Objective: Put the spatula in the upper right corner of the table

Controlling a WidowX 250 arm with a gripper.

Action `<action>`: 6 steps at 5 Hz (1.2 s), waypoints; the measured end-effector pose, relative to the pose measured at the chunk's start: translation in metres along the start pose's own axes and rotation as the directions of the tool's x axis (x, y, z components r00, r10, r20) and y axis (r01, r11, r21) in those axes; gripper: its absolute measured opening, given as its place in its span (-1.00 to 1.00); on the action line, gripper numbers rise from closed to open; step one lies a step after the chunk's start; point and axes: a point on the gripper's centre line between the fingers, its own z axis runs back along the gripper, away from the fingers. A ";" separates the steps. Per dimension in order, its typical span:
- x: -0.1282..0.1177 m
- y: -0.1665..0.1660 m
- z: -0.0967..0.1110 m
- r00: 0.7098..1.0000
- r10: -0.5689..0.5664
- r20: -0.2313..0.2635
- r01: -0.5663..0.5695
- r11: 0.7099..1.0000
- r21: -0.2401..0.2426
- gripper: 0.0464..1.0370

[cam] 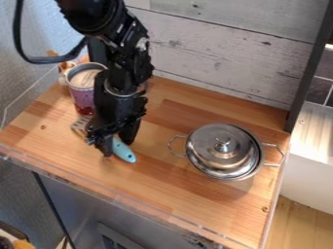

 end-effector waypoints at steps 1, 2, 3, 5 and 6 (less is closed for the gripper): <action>-0.004 0.001 -0.001 1.000 0.004 0.009 -0.003 1.000 -0.022 -0.34; -0.005 0.000 0.000 1.000 0.001 0.019 0.000 1.000 -0.028 -0.44; -0.009 0.002 0.001 1.000 -0.005 0.003 0.005 0.999 -0.034 -0.44; 0.003 0.021 0.043 0.998 0.025 -0.060 -0.030 0.995 -0.091 -0.44; 0.010 0.026 0.070 0.996 0.076 -0.053 -0.082 0.989 -0.122 -0.44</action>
